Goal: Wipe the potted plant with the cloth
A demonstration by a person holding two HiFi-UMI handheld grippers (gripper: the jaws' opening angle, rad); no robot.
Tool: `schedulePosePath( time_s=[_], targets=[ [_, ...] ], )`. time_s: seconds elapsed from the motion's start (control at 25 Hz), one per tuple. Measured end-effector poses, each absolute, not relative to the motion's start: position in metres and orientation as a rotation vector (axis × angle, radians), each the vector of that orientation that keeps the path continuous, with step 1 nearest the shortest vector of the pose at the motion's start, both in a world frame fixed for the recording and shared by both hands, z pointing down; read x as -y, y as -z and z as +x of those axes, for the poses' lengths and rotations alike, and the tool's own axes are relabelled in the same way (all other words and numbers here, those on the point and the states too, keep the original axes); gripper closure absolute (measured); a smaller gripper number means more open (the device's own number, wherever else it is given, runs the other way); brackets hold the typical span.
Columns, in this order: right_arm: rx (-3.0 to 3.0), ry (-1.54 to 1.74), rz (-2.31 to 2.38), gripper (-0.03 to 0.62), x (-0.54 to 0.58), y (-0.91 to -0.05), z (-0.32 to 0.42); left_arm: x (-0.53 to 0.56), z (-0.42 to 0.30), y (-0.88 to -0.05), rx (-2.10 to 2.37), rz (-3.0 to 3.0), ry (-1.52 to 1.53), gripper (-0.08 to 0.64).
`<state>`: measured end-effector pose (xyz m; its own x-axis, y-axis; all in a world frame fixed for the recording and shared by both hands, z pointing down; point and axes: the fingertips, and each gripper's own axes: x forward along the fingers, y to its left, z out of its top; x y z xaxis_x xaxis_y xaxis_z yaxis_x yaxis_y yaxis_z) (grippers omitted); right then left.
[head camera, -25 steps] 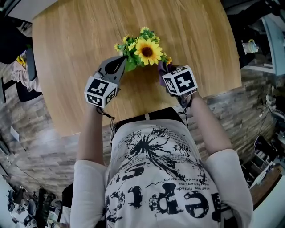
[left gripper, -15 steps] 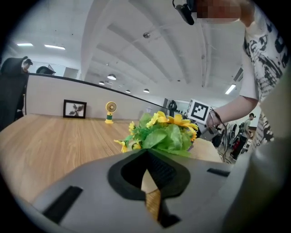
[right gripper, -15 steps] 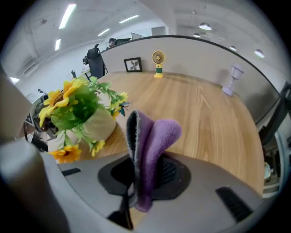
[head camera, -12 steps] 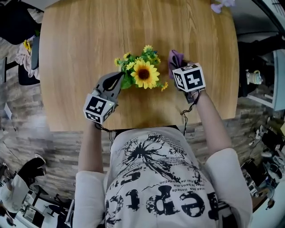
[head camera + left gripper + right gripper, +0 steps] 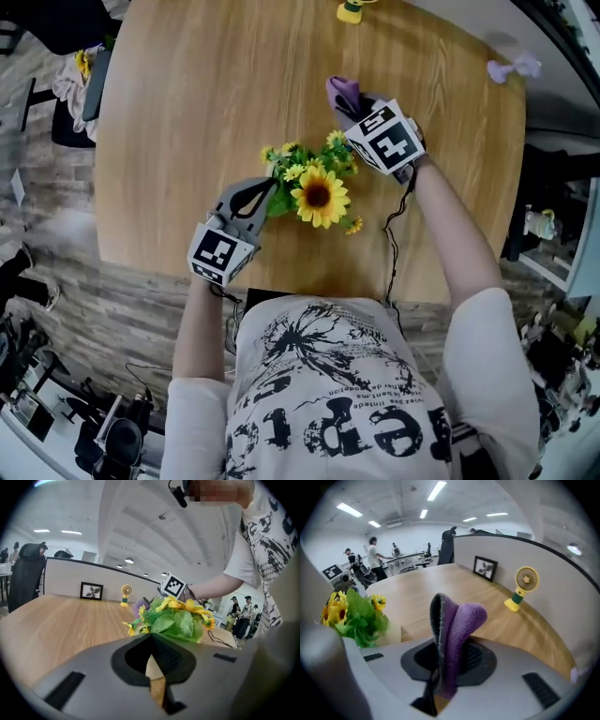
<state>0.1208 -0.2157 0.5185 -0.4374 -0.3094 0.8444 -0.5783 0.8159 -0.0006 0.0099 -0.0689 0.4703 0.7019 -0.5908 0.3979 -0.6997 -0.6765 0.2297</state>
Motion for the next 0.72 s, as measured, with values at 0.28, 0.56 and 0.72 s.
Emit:
schedulePosePath(
  time_s=[0.28, 0.56, 0.72],
  targets=[
    [2.171, -0.233, 0.302, 0.517, 0.202, -0.521, 0.049, 0.07, 0.009, -0.47, 1.054, 2.526, -0.405, 0.557],
    [2.138, -0.189, -0.15, 0.518, 0.144, -0.524, 0.03, 0.071, 0.009, -0.469, 1.077, 2.488, -0.383, 0.557],
    [2.097, -0.173, -0.213, 0.522, 0.135, -0.529, 0.038, 0.072, 0.009, -0.469, 1.11, 2.469, -0.378, 0.558]
  ],
)
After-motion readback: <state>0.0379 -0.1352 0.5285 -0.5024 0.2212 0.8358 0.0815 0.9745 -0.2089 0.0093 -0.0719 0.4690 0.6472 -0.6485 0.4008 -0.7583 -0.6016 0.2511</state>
